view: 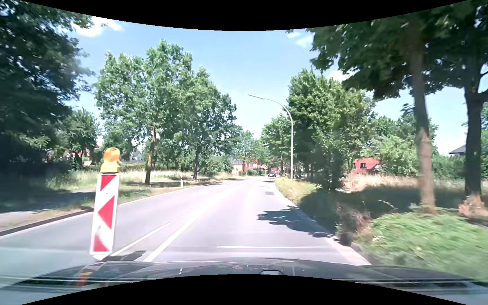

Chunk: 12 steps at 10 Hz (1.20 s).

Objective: Follow the waypoints while adhering to traffic rules and regulations

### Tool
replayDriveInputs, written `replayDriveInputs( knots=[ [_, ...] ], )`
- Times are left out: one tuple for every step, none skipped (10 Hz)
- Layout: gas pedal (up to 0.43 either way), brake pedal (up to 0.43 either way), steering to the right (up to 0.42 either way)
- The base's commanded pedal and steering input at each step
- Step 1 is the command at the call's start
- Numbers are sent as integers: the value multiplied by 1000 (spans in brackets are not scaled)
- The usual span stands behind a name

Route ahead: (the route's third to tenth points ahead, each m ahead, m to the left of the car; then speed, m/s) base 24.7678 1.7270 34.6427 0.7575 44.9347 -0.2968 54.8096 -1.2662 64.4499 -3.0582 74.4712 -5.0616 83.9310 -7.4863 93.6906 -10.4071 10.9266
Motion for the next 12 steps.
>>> replayDriveInputs(
  knots=[
    [169, 0, 4],
    [177, 0, 7],
    [177, 0, 10],
    [177, 0, 10],
    [177, 0, 10],
    [189, 0, 10],
    [189, 0, 10],
    [189, 0, 10],
    [189, 0, 11],
    [189, 0, 14],
    [189, 0, 19],
    [189, 0, 19]
  ],
)
